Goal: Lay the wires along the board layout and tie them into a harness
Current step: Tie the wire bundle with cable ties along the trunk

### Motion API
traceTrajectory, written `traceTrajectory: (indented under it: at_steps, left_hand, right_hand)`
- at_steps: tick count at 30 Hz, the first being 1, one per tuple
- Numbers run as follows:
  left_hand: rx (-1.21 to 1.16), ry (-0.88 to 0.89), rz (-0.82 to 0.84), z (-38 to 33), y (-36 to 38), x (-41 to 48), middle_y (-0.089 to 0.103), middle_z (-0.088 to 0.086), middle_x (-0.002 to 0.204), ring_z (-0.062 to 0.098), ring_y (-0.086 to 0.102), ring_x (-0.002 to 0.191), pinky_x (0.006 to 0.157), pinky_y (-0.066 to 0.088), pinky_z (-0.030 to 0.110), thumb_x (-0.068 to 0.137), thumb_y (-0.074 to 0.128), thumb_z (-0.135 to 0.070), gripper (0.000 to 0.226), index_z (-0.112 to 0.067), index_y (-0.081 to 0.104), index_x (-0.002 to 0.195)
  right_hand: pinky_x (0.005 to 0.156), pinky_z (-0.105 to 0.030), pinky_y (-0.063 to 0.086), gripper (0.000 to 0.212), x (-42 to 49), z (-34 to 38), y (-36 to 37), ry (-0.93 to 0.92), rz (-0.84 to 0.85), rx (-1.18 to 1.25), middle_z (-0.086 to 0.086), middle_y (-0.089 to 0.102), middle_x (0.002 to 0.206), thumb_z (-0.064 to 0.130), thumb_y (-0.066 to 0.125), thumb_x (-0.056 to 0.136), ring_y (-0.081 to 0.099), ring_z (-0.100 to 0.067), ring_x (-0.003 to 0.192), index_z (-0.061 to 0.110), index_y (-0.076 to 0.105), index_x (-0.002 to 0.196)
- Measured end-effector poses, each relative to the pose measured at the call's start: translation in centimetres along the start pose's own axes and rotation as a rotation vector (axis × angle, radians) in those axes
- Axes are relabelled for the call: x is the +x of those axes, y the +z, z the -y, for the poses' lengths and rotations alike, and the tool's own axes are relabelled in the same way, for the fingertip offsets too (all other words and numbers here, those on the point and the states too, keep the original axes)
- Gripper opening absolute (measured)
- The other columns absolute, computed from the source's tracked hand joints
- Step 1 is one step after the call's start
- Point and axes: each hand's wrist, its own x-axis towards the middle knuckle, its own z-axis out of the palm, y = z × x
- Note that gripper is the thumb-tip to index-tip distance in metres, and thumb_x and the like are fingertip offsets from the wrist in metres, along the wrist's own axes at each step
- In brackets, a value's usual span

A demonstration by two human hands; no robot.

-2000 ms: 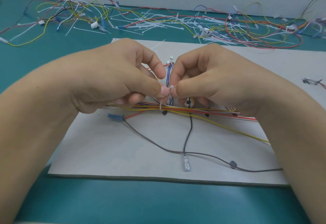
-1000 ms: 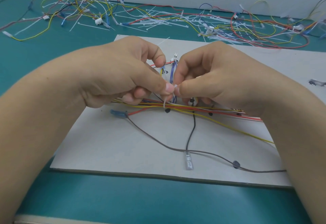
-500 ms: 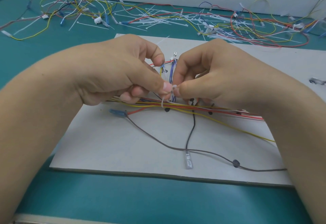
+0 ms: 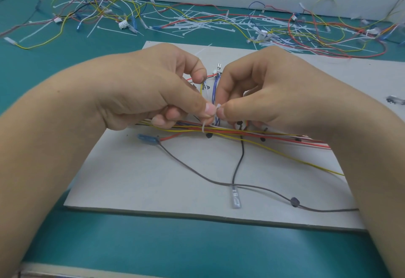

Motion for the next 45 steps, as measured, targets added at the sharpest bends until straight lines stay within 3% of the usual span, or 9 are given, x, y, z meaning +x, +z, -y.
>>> traceTrajectory:
  at_steps: [13, 18, 22, 35, 40, 45]
  left_hand:
    - [-0.018, 0.004, 0.031, 0.07, -0.09, 0.02, 0.072, 0.017, 0.073, 0.006, 0.035, 0.032, 0.031, 0.028, 0.012, 0.064, 0.079, -0.008, 0.044, -0.018, 0.042, 0.085]
    - [-0.014, 0.007, 0.043, 0.28, -0.33, 0.21, 0.072, 0.02, 0.076, 0.007, 0.035, 0.032, 0.032, 0.029, 0.013, 0.063, 0.087, 0.006, 0.055, -0.019, 0.043, 0.085]
    - [-0.024, 0.018, 0.051, 0.3, -0.35, 0.25, 0.071, 0.021, 0.075, 0.007, 0.035, 0.032, 0.032, 0.029, 0.014, 0.062, 0.088, 0.003, 0.056, -0.018, 0.042, 0.085]
    - [-0.051, 0.052, 0.067, 0.46, -0.27, 0.32, 0.068, 0.022, 0.074, 0.009, 0.036, 0.032, 0.032, 0.03, 0.015, 0.064, 0.086, 0.005, 0.055, -0.017, 0.04, 0.083]
    - [-0.083, 0.059, 0.058, 0.33, -0.22, 0.29, 0.065, 0.02, 0.074, 0.01, 0.035, 0.033, 0.034, 0.03, 0.013, 0.065, 0.078, -0.003, 0.045, -0.018, 0.039, 0.082]
    - [-0.048, 0.069, 0.05, 0.45, -0.39, 0.38, 0.068, 0.02, 0.074, 0.011, 0.036, 0.033, 0.034, 0.031, 0.014, 0.062, 0.087, 0.006, 0.057, -0.018, 0.039, 0.082]
  right_hand:
    - [0.046, -0.024, 0.043, 0.007, -0.02, -0.07, -0.07, 0.01, -0.007, -0.014, -0.002, 0.067, 0.057, 0.005, 0.074, 0.08, 0.051, -0.009, 0.044, 0.011, 0.073, 0.076]
    - [0.045, -0.022, 0.042, 0.006, -0.02, -0.05, -0.06, -0.004, 0.003, -0.023, -0.002, 0.065, 0.057, 0.005, 0.074, 0.08, 0.05, -0.009, 0.044, 0.011, 0.073, 0.077]
    - [0.046, -0.023, 0.041, 0.006, -0.02, -0.07, 0.01, -0.007, 0.008, -0.021, -0.003, 0.065, 0.057, 0.005, 0.074, 0.08, 0.049, -0.009, 0.045, 0.01, 0.073, 0.078]
    - [0.045, -0.019, 0.042, 0.007, -0.02, -0.22, -0.09, -0.014, 0.022, 0.012, 0.0, 0.066, 0.056, 0.004, 0.073, 0.08, 0.051, -0.008, 0.044, 0.01, 0.072, 0.077]
    - [0.045, -0.021, 0.042, 0.006, 0.03, -0.25, -0.11, -0.012, 0.022, 0.006, -0.001, 0.066, 0.056, 0.005, 0.074, 0.08, 0.05, -0.009, 0.044, 0.01, 0.072, 0.077]
    - [0.044, -0.02, 0.04, 0.007, -0.01, -0.14, -0.02, -0.016, 0.023, 0.017, -0.001, 0.066, 0.056, 0.004, 0.074, 0.081, 0.049, -0.008, 0.043, 0.01, 0.072, 0.077]
